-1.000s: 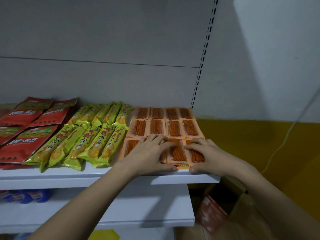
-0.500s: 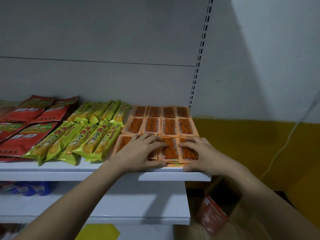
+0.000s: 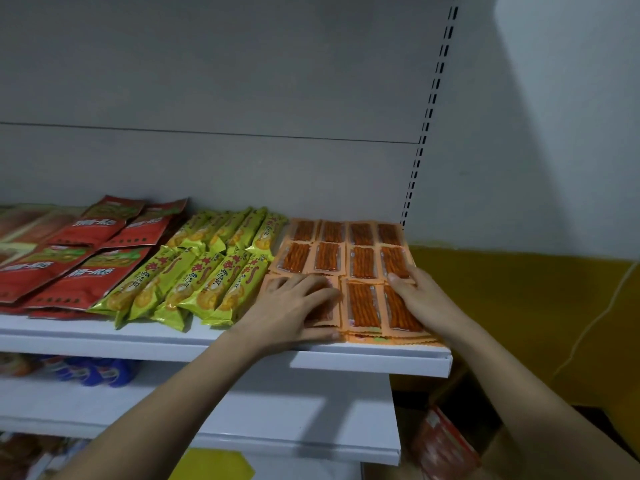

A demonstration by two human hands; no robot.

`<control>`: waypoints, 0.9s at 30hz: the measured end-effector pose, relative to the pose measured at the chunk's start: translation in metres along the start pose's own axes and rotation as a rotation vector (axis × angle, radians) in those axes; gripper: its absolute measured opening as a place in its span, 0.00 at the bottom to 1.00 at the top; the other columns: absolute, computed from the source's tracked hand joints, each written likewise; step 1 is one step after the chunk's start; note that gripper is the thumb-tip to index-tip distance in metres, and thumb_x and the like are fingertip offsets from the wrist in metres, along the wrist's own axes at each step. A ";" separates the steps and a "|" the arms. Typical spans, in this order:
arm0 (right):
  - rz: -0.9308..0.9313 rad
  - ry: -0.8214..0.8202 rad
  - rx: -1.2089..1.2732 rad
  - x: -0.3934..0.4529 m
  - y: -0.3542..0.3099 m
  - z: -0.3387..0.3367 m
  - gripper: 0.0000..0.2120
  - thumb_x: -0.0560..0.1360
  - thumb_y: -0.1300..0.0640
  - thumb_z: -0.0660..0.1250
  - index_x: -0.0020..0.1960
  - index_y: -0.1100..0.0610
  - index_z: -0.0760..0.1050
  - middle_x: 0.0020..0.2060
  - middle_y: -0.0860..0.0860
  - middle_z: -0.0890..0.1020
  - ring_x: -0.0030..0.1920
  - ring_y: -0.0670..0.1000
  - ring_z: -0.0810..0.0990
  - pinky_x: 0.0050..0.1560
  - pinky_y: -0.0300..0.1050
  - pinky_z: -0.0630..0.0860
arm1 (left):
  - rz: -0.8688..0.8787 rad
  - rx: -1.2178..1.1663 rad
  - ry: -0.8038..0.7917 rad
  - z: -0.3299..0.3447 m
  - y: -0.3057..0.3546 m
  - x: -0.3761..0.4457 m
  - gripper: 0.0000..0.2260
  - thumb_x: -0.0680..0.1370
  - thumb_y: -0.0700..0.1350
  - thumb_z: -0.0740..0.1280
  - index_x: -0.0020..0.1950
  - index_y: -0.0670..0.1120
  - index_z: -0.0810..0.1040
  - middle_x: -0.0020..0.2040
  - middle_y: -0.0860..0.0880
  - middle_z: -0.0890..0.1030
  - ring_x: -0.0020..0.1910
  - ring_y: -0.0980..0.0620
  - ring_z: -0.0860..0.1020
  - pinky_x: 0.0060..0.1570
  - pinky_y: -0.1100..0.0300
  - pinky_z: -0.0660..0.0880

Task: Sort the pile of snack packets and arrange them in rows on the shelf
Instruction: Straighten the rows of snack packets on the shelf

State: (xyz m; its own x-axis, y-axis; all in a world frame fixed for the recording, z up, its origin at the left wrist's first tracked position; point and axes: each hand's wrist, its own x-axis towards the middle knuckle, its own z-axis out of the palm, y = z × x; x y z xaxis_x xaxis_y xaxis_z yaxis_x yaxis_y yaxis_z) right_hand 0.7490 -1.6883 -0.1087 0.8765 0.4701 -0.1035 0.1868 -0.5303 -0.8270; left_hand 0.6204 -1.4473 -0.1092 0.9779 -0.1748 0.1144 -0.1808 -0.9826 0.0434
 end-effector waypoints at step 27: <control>0.300 0.154 -0.601 0.145 -0.039 0.026 0.35 0.79 0.35 0.54 0.78 0.54 0.60 0.77 0.60 0.62 0.75 0.65 0.61 0.73 0.61 0.63 | -0.286 -0.105 -0.252 -0.016 -0.087 0.122 0.31 0.83 0.66 0.49 0.80 0.49 0.63 0.79 0.41 0.63 0.75 0.40 0.65 0.74 0.45 0.64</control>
State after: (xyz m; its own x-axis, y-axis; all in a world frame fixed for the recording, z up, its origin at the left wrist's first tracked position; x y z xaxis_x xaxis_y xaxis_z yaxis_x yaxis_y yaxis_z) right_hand 0.8573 -1.5813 -0.1058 0.9736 0.1598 -0.1630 0.1010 -0.9420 -0.3202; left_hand 0.7537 -1.3822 -0.0832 0.9832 0.0819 -0.1634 0.1055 -0.9843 0.1412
